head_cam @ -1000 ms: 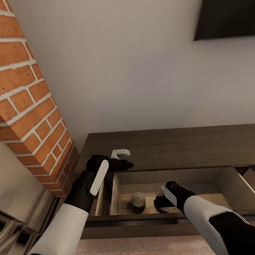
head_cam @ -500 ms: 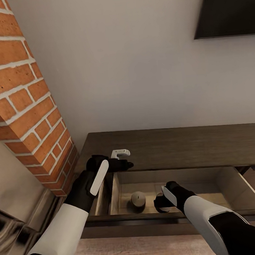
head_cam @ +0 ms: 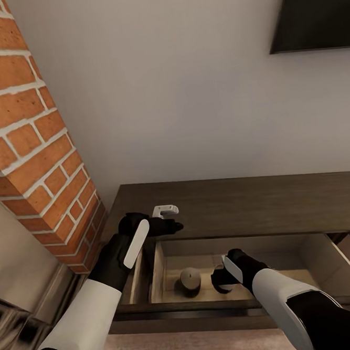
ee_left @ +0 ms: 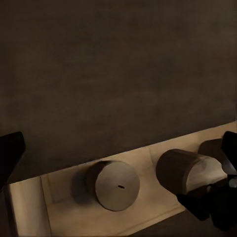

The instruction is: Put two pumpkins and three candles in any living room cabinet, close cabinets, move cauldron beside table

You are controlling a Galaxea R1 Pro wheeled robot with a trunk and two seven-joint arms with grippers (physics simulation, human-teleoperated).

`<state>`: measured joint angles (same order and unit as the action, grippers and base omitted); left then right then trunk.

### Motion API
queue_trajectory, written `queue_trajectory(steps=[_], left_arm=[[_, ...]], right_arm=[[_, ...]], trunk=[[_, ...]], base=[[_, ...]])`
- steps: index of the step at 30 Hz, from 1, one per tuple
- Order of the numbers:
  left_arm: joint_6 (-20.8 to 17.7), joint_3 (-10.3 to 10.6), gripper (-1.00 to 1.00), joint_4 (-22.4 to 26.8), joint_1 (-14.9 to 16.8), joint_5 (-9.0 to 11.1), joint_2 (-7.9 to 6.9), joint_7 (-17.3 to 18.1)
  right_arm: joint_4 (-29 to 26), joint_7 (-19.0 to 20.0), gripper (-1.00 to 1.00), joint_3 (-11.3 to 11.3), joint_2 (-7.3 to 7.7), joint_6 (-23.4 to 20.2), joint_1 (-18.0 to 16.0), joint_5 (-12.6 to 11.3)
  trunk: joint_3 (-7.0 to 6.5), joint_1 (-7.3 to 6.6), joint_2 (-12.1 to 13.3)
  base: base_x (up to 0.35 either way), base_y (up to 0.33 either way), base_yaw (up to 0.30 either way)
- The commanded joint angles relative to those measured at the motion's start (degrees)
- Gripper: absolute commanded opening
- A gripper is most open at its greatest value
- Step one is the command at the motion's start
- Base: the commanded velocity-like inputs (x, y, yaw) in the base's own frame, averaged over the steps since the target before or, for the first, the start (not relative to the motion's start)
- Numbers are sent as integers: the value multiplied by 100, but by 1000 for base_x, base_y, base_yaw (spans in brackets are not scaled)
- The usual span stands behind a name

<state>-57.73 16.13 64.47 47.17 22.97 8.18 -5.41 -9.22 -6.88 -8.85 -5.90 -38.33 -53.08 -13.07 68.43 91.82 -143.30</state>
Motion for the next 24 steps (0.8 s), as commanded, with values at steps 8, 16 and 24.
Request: queue_trajectory(steps=[8,16,24], left_arm=[[-19,5,100,9,3,59,0,-57],[-19,5,100,10,3,59,0,-57],[-19,5,100,10,3,59,0,-57]], right_arm=[[-10,-33,-100,-38,2,-25,-1,-64],[-10,-25,100,-38,9,-25,-1,-64],[-10,-16,100,-38,3,-25,-1,-64]], trunk=[[5,0,-2],[5,0,-2],[5,0,-2]], base=[[32,0,0],[0,0,0],[0,0,0]])
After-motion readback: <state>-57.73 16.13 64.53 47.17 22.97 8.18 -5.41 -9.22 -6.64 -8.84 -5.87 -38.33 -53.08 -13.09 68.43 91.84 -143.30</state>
